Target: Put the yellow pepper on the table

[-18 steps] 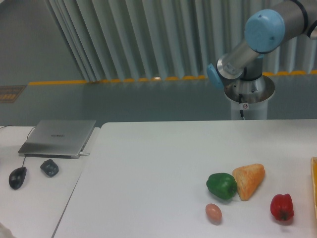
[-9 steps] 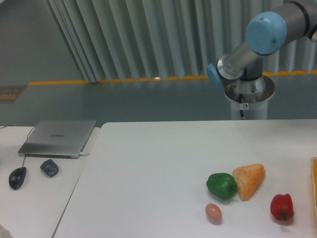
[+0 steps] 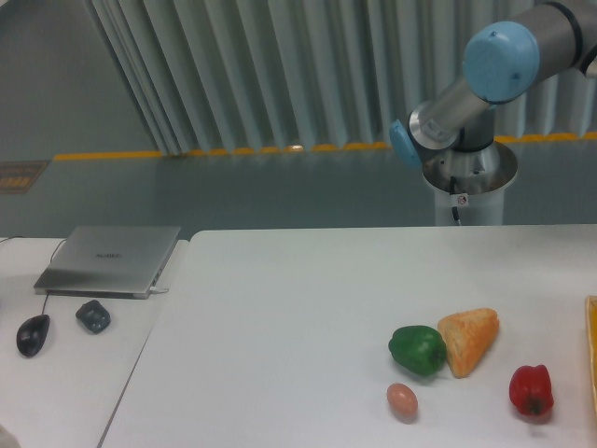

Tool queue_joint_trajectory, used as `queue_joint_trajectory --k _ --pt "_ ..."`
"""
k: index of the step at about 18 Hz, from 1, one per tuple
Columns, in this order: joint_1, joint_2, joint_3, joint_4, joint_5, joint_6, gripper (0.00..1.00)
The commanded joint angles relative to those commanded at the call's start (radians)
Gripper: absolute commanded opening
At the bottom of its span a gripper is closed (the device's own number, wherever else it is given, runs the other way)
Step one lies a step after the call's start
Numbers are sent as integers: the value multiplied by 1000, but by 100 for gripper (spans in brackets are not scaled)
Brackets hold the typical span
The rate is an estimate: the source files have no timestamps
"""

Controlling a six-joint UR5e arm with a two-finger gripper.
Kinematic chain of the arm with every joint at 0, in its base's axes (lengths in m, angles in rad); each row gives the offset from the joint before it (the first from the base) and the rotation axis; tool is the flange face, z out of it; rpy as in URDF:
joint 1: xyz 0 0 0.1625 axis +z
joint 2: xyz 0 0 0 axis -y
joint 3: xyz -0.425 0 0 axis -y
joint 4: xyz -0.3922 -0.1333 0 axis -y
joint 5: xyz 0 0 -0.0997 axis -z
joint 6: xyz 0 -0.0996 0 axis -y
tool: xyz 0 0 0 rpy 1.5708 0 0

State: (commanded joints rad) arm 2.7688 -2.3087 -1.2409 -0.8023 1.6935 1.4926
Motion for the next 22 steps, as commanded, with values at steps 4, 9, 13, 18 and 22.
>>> queue_joint_trajectory --k 4,9,13,18,22 --pt "0 5 -11 -2 0 3 73" --pt "2 23 -8 -12 3 5 59" --pt "3 57 -2 -44 0 3 59" --pt "0 110 -2 -129 -11 -5 59" --pt "-8 166 -8 -224 -113 -72 59"
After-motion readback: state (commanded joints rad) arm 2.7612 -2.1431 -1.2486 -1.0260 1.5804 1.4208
